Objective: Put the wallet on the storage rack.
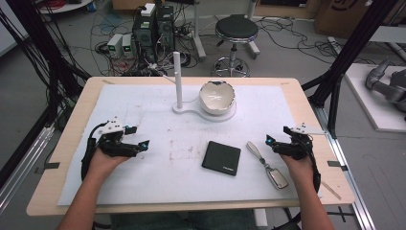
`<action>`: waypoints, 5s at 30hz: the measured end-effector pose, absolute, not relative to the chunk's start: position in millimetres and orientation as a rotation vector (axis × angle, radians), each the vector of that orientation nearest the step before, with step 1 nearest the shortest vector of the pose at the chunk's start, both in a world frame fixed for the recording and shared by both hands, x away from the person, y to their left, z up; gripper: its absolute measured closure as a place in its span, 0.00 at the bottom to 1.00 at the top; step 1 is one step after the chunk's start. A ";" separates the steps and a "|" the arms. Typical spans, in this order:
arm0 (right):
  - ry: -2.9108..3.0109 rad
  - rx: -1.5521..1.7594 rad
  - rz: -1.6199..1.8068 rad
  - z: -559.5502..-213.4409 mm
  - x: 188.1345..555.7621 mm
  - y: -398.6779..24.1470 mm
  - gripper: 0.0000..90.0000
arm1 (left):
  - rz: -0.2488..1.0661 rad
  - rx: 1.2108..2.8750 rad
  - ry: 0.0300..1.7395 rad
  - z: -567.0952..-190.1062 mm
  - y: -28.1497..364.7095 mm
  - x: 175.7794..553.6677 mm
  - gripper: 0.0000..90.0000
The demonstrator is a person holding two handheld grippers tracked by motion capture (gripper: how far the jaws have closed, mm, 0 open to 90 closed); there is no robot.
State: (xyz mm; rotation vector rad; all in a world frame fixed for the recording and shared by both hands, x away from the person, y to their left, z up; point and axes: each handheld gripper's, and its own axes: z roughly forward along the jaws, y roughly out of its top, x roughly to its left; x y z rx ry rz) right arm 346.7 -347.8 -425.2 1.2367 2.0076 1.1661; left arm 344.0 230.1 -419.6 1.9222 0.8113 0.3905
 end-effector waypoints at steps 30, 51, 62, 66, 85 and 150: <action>2.006 1.201 1.117 -421.5 354.7 -339.4 0.18 | 0.146 1.980 0.689 -425.9 131.0 344.8 0.22; 1.983 1.216 1.108 -422.2 357.0 -341.8 0.18 | 0.055 2.046 0.699 -438.9 74.3 351.4 0.22; 1.981 1.225 1.108 -422.5 357.6 -342.7 0.18 | 0.025 2.086 0.731 -449.6 47.5 357.8 0.22; 1.983 1.224 1.102 -422.8 357.5 -342.1 0.18 | 0.020 2.093 0.728 -449.6 43.2 359.3 0.22; 1.979 1.214 1.057 -421.4 340.0 -350.0 0.18 | 0.090 2.174 0.691 -448.5 13.1 356.3 0.28; 2.028 1.181 1.051 -425.4 347.3 -339.6 0.18 | 0.375 1.989 0.549 -326.0 58.7 370.5 0.93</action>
